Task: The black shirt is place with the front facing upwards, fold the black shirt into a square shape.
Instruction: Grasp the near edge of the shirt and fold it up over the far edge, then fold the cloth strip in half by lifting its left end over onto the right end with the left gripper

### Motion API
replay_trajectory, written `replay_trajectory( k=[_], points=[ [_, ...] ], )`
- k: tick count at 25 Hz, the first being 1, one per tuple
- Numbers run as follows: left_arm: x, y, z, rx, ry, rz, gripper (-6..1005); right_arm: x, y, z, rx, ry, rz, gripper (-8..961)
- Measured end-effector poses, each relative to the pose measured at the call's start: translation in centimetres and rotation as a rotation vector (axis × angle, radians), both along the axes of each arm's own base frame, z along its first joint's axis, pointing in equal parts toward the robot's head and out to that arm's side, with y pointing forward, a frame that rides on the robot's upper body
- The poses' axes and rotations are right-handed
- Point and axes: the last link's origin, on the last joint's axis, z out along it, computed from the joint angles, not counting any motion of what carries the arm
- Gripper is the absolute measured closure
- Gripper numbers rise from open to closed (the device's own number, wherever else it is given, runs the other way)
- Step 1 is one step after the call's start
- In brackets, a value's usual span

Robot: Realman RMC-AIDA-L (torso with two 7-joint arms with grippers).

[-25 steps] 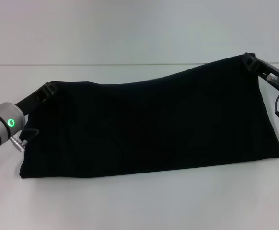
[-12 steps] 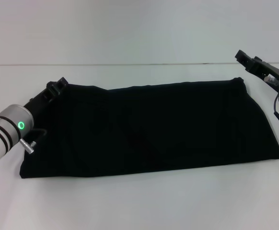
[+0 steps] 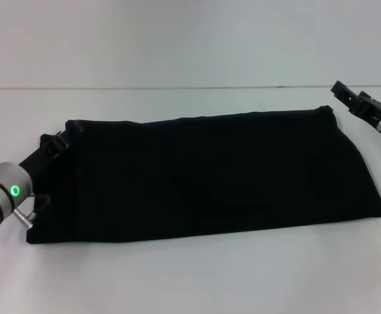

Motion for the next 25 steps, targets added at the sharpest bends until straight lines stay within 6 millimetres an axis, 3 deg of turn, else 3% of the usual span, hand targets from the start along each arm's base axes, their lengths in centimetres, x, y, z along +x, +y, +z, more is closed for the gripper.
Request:
replay_trajectory(
  k=[3, 8, 13, 21, 25],
  points=[
    [-0.5, -0.5, 0.1, -0.002, -0.002, 0.001, 257, 0.4, -0.3, 0.2, 0.004, -0.002, -0.001, 217],
    [-0.3, -1.3, 1.3, 0.043, -0.047, -0.072, 215, 0.4, -1.4, 0.3, 0.002, 0.004, 0.063, 216],
    [-0.2, -2.3, 3.2, 0.081, -0.107, -0.144, 216, -0.7, -3.4, 0.3, -0.048, -0.033, 0.258, 215],
    [-0.4, -4.9, 6.7, -0.193, -0.151, -0.227, 217, -1.1, -7.9, -2.2, -0.345, -0.283, 0.571, 216],
    [-0.6, -6.2, 8.4, -0.326, -0.176, -0.201, 216, -0.9, -9.1, -2.7, -0.450, -0.340, 0.651, 217]
  ],
)
